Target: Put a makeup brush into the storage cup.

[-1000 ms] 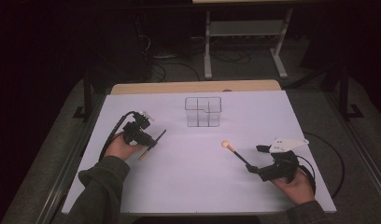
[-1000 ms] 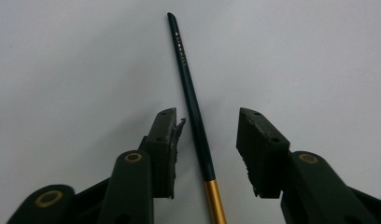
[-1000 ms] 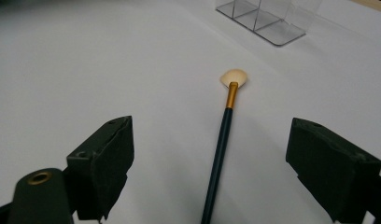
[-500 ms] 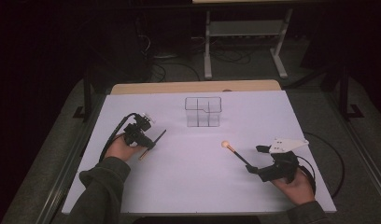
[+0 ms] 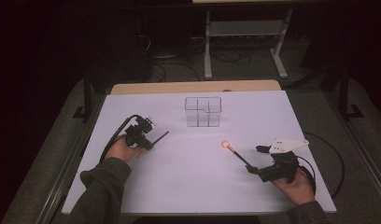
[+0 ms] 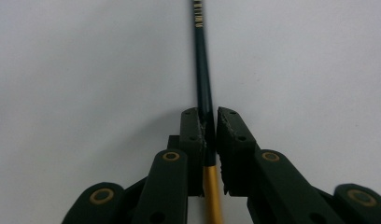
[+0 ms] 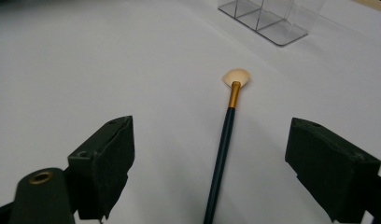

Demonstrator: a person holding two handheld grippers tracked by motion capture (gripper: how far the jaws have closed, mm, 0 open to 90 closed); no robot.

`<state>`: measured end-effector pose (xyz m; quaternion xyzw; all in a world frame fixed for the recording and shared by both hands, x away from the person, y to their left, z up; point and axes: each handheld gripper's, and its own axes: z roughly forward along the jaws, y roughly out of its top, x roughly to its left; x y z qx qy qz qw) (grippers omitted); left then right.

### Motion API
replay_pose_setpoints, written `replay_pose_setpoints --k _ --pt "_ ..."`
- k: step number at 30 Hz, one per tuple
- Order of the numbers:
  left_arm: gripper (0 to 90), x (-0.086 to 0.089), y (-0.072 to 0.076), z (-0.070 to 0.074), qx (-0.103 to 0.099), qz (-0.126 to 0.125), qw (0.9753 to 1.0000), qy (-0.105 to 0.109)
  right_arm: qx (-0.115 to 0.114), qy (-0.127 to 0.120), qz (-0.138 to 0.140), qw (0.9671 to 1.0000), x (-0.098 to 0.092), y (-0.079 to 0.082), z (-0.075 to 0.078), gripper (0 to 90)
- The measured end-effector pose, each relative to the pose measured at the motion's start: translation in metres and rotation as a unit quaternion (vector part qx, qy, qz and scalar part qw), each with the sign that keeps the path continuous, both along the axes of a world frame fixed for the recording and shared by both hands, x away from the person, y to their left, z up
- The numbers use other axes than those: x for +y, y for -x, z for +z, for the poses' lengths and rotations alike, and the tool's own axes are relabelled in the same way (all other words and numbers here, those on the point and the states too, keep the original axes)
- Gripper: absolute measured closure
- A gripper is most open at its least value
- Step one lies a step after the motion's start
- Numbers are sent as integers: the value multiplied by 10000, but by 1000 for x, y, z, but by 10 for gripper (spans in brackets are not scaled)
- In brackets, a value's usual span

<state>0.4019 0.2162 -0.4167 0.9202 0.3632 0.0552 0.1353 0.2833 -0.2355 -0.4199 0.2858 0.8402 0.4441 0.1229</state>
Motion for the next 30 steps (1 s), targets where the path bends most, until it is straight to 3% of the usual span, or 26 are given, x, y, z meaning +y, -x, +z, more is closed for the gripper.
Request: replay_pose_setpoints --k 9,23,26,30 --pt "830 -2 2 0 -78 -52 9999 -102 14 79 20 10000 2 0 -1 147" --pt "832 5 1 3 19 -157 9998 -90 94 115 -16 9999 3 0 -3 147" --pt "832 8 2 6 -45 -25 9999 125 95 138 -36 9999 4 1 -3 149" --pt "832 14 4 12 -95 -35 9997 225 102 144 -20 9998 5 1 -3 151"
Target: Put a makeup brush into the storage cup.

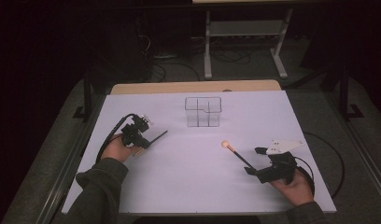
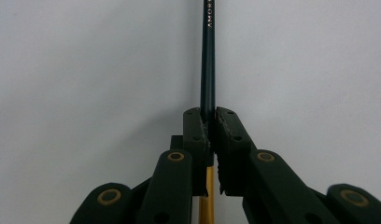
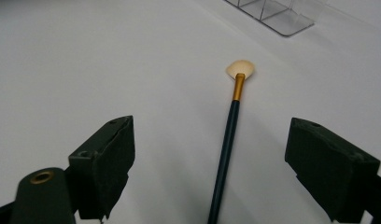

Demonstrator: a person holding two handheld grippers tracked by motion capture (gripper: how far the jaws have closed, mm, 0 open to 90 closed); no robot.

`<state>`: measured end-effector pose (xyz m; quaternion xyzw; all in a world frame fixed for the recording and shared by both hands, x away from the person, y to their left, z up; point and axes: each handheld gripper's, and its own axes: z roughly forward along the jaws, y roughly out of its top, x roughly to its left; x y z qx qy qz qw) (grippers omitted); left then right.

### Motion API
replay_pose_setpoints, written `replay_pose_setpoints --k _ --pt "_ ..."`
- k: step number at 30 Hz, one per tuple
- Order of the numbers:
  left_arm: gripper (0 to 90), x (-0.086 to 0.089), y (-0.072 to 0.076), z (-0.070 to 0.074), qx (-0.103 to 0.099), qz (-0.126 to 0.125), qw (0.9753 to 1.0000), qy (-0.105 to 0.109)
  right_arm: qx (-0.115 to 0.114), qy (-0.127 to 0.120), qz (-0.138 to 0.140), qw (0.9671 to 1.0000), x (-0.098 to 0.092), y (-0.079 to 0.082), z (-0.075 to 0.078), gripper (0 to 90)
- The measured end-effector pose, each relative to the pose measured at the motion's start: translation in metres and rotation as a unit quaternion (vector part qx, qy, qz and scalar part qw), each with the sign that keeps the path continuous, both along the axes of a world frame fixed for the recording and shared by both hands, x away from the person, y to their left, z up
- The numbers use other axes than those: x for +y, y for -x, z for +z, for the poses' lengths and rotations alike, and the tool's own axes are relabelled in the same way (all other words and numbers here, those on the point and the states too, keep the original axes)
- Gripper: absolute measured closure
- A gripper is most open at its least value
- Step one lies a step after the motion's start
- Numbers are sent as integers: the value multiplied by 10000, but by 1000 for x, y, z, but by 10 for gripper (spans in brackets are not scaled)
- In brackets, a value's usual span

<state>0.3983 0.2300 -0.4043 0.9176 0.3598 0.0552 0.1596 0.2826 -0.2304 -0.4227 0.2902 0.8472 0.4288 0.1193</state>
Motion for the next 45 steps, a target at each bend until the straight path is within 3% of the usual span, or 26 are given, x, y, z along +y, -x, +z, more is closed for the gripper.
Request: replay_pose_setpoints --k 5,13,14,27,35,45 --pt "832 5 4 8 -57 -2 9999 151 21 -15 -8 10000 -1 0 0 150" --pt "832 6 16 23 -141 -265 9988 382 -37 28 47 10000 2 -1 3 159" --pt "832 6 18 24 -167 -217 9985 481 -35 40 46 10000 2 -1 4 159" --pt "832 4 27 35 -251 -507 9963 641 -54 123 110 9998 5 -6 18 162" --pt "832 0 37 47 -394 -725 9936 770 -49 188 215 9996 10 -11 32 161" --pt "832 -9 46 57 -453 -952 9914 779 -26 229 364 9991 19 -18 45 164"
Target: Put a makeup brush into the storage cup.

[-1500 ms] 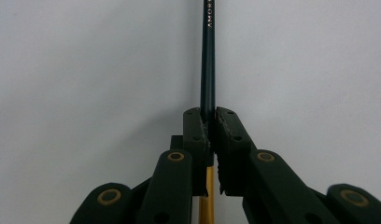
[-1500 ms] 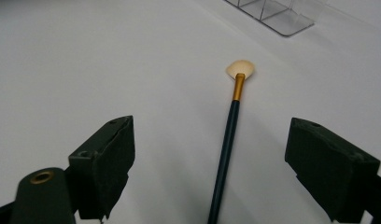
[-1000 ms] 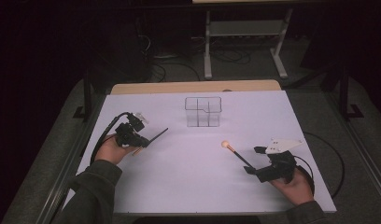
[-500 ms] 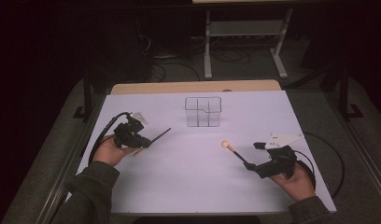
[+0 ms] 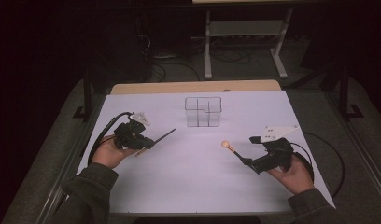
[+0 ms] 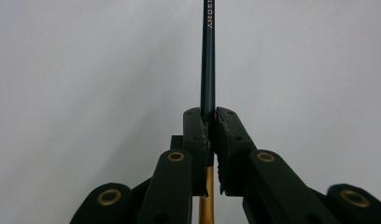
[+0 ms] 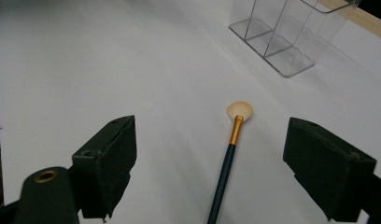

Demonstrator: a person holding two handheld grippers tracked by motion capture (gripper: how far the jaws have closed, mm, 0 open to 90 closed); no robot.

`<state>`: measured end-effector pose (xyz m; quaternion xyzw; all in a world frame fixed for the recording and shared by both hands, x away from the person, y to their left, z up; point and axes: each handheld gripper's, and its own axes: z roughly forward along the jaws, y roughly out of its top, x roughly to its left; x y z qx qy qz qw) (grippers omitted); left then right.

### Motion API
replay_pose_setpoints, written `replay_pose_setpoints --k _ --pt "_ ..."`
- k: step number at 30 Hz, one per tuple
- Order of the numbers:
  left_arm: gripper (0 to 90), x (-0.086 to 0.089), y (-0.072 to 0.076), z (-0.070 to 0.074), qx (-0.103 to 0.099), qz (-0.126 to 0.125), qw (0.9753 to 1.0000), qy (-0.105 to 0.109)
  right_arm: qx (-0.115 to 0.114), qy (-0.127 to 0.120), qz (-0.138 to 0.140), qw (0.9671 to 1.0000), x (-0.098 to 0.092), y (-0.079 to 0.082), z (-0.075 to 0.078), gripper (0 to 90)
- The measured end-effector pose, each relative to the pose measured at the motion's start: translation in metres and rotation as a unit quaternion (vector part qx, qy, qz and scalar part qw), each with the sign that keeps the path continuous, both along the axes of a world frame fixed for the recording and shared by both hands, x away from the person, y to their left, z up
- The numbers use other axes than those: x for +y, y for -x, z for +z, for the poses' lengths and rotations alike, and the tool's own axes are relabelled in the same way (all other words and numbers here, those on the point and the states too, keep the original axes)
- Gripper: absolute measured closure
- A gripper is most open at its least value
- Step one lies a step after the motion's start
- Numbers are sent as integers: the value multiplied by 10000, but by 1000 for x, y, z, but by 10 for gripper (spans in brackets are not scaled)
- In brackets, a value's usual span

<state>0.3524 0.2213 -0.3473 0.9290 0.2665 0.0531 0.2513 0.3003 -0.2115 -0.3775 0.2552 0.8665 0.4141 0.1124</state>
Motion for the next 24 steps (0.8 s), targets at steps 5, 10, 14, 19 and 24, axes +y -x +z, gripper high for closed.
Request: replay_pose_setpoints --k 5,10,14,19,24 --pt "832 -6 4 2 -46 -114 9999 68 45 0 129 9999 1 -2 7 161" --pt "832 -12 9 5 -91 -256 9996 105 70 25 170 9998 2 -5 16 158" --pt "832 -17 12 8 -121 -349 9993 79 34 44 181 9998 4 -7 22 158" --pt "832 -22 15 9 -166 -458 9988 63 50 66 227 9997 6 -11 25 158" --pt "832 -26 16 9 -131 -540 9984 90 73 99 302 9995 11 -14 30 158"
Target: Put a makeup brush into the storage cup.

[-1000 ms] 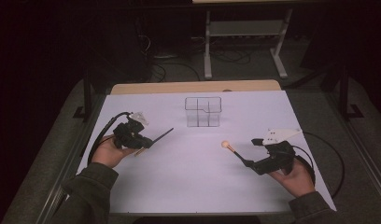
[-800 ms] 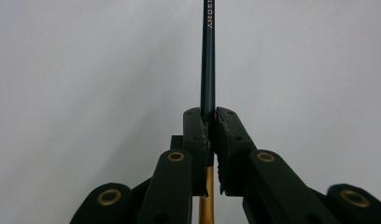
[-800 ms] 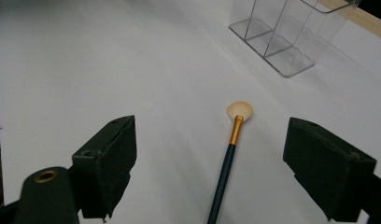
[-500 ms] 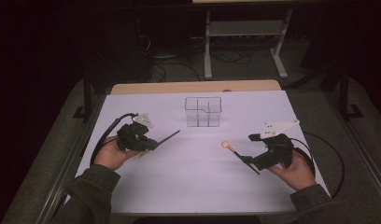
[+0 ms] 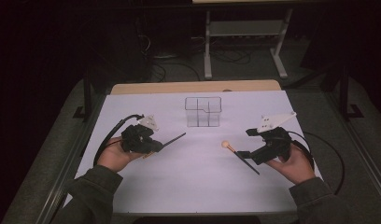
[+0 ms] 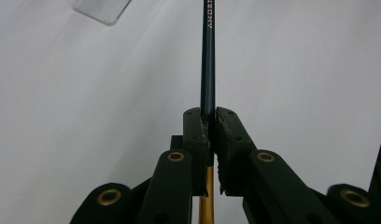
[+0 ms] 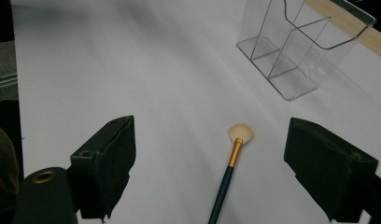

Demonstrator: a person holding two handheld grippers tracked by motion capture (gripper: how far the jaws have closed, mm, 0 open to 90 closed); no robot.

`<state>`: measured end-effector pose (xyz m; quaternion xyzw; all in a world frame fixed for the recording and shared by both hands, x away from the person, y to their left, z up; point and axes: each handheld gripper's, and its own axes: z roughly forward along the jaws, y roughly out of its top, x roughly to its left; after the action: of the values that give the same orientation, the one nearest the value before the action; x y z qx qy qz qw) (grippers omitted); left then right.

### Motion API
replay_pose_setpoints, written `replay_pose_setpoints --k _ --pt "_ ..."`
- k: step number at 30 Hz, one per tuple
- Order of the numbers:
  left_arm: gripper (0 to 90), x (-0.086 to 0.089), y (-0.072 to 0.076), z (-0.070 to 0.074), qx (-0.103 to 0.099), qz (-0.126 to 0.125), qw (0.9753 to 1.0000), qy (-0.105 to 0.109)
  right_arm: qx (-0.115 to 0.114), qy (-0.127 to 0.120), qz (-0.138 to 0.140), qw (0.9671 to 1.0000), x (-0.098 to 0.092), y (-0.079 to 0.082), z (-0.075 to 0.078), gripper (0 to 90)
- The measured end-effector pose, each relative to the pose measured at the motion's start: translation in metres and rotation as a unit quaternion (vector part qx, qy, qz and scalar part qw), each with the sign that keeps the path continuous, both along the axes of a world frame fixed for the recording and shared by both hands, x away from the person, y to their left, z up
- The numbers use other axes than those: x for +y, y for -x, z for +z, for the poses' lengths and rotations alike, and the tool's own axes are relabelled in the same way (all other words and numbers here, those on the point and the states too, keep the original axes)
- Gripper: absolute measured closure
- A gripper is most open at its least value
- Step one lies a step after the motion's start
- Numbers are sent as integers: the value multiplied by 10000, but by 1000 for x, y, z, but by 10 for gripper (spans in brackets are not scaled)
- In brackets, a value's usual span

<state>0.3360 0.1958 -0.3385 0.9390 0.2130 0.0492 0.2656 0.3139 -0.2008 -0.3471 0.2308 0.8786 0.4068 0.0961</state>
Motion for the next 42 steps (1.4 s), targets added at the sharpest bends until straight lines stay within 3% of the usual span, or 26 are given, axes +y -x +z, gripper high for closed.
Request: replay_pose_setpoints --k 10,12,17,27,42 --pt "832 -12 6 3 -25 -279 9996 11 -28 123 200 9997 13 -5 7 160" --pt "832 -15 8 2 -5 -221 9997 126 -24 142 242 9996 15 -5 7 160" --pt "832 -22 11 2 -19 -340 9993 157 12 171 335 9993 20 -7 8 160" --pt "831 -35 18 2 3 -570 9983 89 86 203 474 9986 27 -8 11 160" --pt "832 -57 29 4 -89 -1144 9934 1 142 308 816 9961 45 -11 14 152"
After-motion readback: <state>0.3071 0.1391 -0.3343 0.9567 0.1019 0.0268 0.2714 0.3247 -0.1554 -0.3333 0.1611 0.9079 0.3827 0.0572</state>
